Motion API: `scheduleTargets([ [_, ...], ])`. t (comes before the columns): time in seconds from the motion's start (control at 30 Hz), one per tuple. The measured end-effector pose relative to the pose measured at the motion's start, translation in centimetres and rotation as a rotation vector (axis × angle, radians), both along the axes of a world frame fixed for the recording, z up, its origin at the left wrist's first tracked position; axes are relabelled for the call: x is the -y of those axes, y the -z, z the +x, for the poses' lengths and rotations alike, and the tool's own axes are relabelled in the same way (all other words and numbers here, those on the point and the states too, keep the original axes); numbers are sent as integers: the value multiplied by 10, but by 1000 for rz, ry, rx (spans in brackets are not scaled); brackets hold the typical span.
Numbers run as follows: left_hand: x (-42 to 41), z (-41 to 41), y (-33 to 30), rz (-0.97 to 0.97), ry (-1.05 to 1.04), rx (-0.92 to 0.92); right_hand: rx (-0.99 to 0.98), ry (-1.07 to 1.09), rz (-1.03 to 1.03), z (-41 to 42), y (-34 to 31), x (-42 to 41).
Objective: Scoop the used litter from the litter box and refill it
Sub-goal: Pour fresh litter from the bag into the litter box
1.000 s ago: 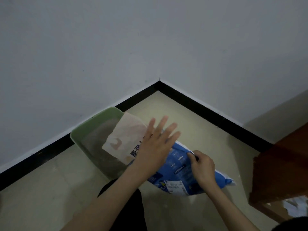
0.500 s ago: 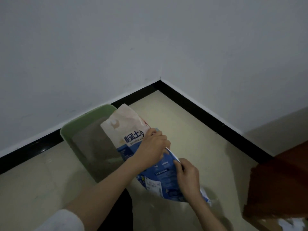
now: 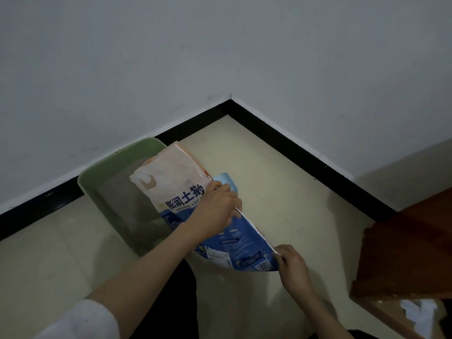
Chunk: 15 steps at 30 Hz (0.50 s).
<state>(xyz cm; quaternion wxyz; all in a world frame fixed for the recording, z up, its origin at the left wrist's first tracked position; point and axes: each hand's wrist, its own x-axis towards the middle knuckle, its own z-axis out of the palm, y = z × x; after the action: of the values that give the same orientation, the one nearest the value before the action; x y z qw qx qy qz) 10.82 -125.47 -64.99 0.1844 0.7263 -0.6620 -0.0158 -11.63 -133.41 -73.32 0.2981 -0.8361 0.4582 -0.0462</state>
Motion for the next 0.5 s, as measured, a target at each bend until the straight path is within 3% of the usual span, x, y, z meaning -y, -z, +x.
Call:
scheduleTargets([
  [0.27,-8,36,-11,-186,-329,-162,2,-24,-206,31,-67,18],
  [0.5,-15,50,-24,-315,-467,-288,51,0,-292,63,-123,20],
])
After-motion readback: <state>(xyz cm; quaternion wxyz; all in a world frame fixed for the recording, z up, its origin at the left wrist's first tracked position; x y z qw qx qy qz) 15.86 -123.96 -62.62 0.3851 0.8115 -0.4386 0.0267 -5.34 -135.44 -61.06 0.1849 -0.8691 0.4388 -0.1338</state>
